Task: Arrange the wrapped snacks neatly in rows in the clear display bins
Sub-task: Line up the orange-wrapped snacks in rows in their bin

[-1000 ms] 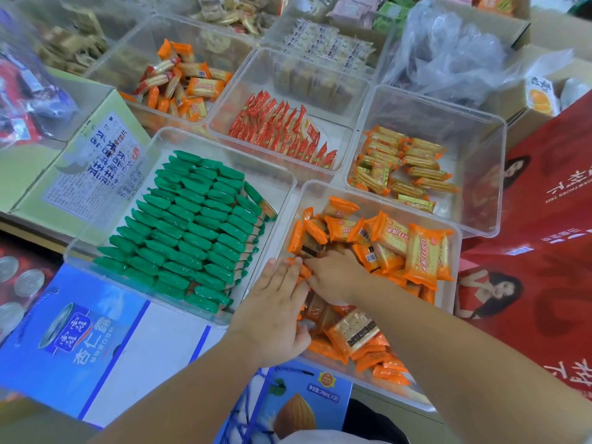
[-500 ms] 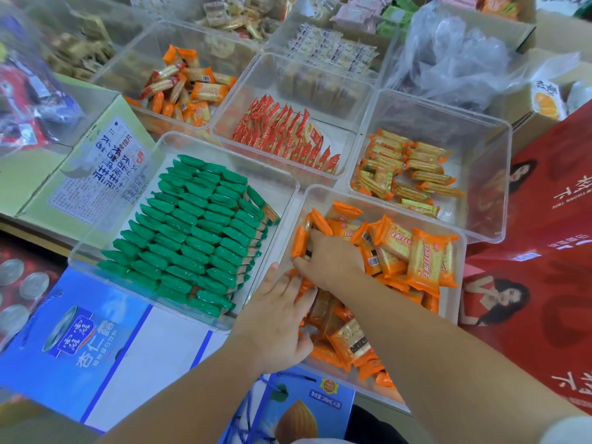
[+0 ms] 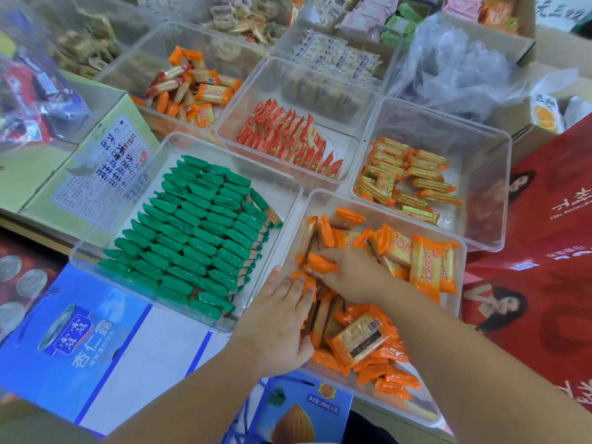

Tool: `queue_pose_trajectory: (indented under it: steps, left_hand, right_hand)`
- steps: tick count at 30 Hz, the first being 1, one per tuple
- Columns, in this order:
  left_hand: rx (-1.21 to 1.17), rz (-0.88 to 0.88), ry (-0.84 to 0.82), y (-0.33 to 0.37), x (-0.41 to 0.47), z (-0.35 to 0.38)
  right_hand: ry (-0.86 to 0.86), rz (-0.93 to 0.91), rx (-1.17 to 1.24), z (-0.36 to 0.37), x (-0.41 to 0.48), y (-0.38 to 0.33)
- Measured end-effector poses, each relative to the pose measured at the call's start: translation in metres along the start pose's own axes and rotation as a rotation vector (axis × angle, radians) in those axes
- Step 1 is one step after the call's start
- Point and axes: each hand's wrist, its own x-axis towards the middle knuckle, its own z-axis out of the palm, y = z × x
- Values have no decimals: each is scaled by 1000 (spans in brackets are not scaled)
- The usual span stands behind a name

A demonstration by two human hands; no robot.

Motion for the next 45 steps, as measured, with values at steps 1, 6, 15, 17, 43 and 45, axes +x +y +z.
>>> queue_pose_trajectory:
  steps: [1,6,15,17,43,45]
  left_hand:
    - [0,-1,-4,0,0,0]
    - [-17,0,7,0,0,0]
    - [-72,-28,44,0,4,4]
    - [-33,-15,17,0,8,1]
    - [-32,-14,34,-2,15,7]
    - [-24,-12,30,-3,15,9]
  right_hand:
    - [-30,5,-14,2,1,-1]
    - [-140,51,18,13,5,-11]
    - [284,-227,-219,-9,19,-15]
    - [237,-396,-454,-16,26,-18]
    - [-72,-403,-1117,-27,57,-10]
    - [-56,-406,-1113,-27,59,-12]
